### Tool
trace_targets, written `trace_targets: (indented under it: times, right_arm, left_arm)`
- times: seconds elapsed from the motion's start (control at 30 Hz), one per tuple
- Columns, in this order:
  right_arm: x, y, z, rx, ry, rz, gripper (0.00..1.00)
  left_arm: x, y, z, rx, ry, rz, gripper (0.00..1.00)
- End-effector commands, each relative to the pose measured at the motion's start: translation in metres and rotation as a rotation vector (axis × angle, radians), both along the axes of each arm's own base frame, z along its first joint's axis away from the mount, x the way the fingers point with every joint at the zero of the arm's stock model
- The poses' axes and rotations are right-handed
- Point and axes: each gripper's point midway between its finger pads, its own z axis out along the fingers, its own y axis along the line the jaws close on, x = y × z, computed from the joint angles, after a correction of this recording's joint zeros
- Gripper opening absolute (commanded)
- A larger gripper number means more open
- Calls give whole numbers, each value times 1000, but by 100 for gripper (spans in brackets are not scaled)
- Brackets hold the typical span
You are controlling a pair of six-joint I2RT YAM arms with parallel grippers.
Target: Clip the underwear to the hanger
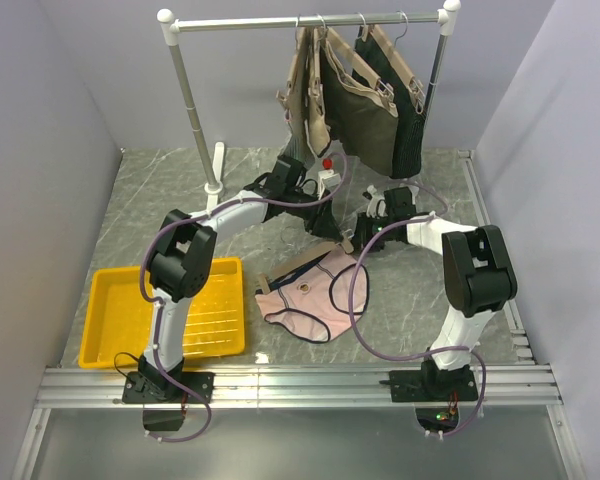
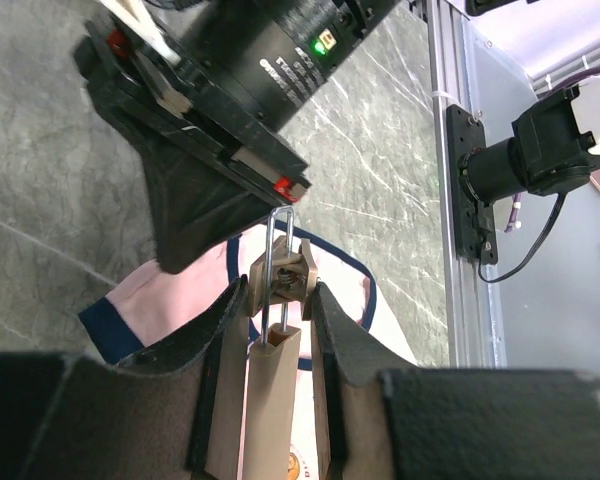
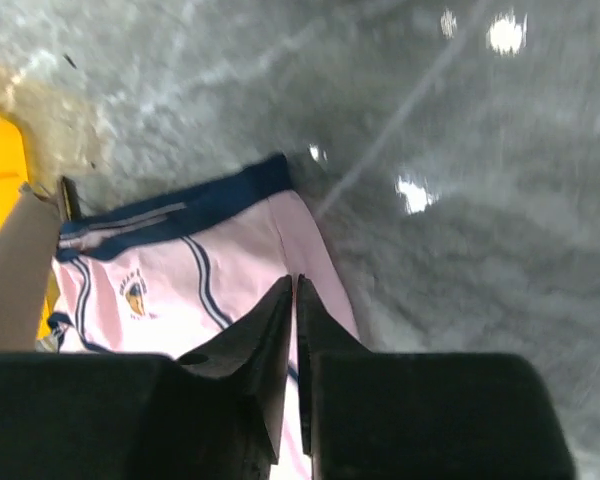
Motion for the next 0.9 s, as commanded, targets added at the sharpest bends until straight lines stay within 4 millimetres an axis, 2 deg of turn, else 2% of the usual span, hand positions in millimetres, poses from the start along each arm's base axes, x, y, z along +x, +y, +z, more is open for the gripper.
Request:
trace_targets:
  times: [0.0, 0.07, 0.13, 0.2, 0.27, 0.3, 0.37, 0.43, 0.53, 0.67, 0.73, 0.87]
  right_arm:
    - [-17, -4, -6, -37, 75, 1, 10]
    - [-26, -8, -7, -54, 84, 12, 7]
    - [-44, -11, -12, -62, 128, 29, 6]
    - [-46, -14, -4, -65, 128, 28, 6]
    - [-54, -15, -4, -70, 149, 29, 6]
    - [-65, -16, -7, -78, 200, 30, 6]
    - [-74, -21, -13, -95, 237, 28, 7]
    - [-75, -20, -8, -95, 211, 56, 11]
    - [-61, -17, 11, -63, 123, 53, 18]
    - [-26, -12, 36, -33, -4, 11, 32]
    - [-16, -9, 37, -25, 1, -2, 39]
    - [7, -9, 21, -49, 47, -32, 45]
  left_arm:
    - [8, -4, 16, -37, -38, -3, 0]
    - [10, -3, 16, -35, -39, 1, 0]
    - [9, -3, 16, -35, -41, 0, 0]
    - [9, -3, 15, -36, -40, -1, 0]
    - [9, -3, 14, -34, -38, 1, 0]
    - [10, -3, 16, -36, -37, 2, 0]
    - [10, -2, 15, -34, -36, 3, 0]
    - [9, -3, 15, -35, -34, -1, 0]
    - [8, -2, 15, -38, -31, -5, 0]
    - [7, -3, 16, -42, -27, -11, 0]
    - [5, -2, 17, -43, -21, -14, 0]
    - [5, -1, 15, -36, -18, -11, 0]
